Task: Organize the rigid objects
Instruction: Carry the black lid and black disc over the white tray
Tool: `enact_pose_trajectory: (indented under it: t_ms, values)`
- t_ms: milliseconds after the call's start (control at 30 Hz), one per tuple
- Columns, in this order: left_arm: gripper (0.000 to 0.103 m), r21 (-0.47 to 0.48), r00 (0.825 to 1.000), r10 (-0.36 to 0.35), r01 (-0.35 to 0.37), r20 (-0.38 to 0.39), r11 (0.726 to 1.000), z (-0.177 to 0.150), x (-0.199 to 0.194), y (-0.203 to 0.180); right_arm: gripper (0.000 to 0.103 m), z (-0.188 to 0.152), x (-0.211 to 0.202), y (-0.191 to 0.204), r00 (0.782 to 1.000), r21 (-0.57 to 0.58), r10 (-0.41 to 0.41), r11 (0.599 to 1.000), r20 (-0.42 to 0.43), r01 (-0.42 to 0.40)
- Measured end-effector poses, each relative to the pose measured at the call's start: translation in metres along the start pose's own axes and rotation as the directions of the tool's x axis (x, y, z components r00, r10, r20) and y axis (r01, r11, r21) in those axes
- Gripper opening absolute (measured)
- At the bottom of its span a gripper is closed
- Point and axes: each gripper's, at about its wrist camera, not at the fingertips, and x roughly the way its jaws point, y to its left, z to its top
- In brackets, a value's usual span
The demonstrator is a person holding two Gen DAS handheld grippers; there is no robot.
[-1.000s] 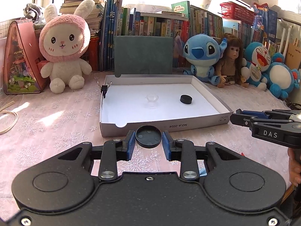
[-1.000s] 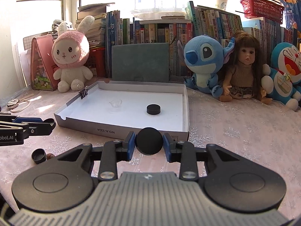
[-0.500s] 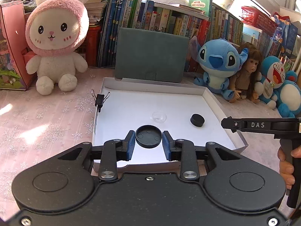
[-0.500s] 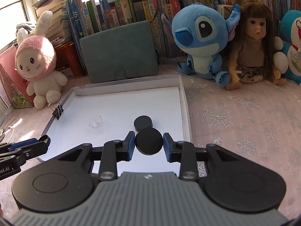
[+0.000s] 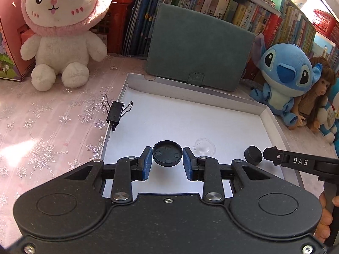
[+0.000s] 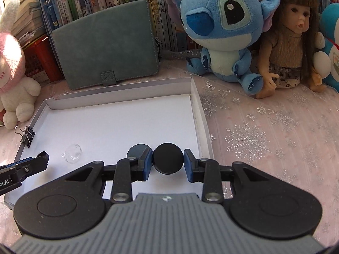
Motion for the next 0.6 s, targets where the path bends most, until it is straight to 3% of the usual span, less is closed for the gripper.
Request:
enact_pose_trajectory:
  t_ms: [600]
  values:
    - [0.029,-0.050,0.999,-0.022,0.020,-0.036,0.999,0.012,0.028,0.000,0.038,0.008,0.013,-0.009,0.999,0.064,0.039,0.997,-0.023,-0.038]
